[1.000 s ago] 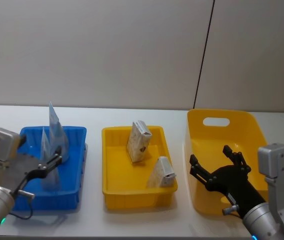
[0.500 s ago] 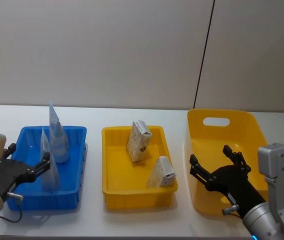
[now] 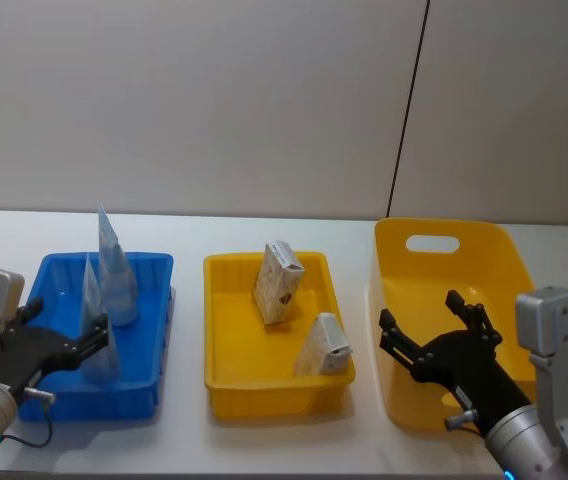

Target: Bimanual collaborative sorting of washing and personal care products

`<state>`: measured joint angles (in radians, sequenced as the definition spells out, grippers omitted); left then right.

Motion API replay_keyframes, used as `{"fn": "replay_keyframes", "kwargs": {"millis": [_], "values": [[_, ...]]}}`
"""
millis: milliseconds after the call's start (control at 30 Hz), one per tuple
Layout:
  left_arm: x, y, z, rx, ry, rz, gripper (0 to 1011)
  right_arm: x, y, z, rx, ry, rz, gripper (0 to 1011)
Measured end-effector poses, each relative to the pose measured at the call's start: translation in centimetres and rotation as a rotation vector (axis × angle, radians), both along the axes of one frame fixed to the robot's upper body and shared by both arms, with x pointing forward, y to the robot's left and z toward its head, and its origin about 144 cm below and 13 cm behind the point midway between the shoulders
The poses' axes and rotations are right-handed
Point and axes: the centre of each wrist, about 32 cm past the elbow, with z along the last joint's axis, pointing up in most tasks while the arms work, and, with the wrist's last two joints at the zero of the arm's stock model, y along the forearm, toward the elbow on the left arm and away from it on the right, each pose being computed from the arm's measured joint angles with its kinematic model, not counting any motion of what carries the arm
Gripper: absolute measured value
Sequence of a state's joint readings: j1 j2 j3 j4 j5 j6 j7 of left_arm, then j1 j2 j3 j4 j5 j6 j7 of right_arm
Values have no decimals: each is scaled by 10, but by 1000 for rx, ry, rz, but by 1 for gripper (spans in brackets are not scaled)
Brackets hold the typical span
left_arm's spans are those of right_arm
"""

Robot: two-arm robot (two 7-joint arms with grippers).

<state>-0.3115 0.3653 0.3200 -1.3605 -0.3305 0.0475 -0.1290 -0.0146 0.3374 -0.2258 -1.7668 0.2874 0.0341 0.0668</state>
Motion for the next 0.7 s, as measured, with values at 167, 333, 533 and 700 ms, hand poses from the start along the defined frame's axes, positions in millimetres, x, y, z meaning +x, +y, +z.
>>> {"fn": "replay_keyframes", "kwargs": {"millis": [167,333,533,700], "values": [[5,-4,-2,1,11,-6,1002,0,0,0,0,0,0,1004],[9,-7,-5,4,20,-10,1002,0,0,0,0,0,0,1004],[15,-11,-9,13,33,-14,1002,0,0,0,0,0,0,1003],[22,-14,-12,21,43,-15,970,0,0,0,0,0,0,1004]]}}
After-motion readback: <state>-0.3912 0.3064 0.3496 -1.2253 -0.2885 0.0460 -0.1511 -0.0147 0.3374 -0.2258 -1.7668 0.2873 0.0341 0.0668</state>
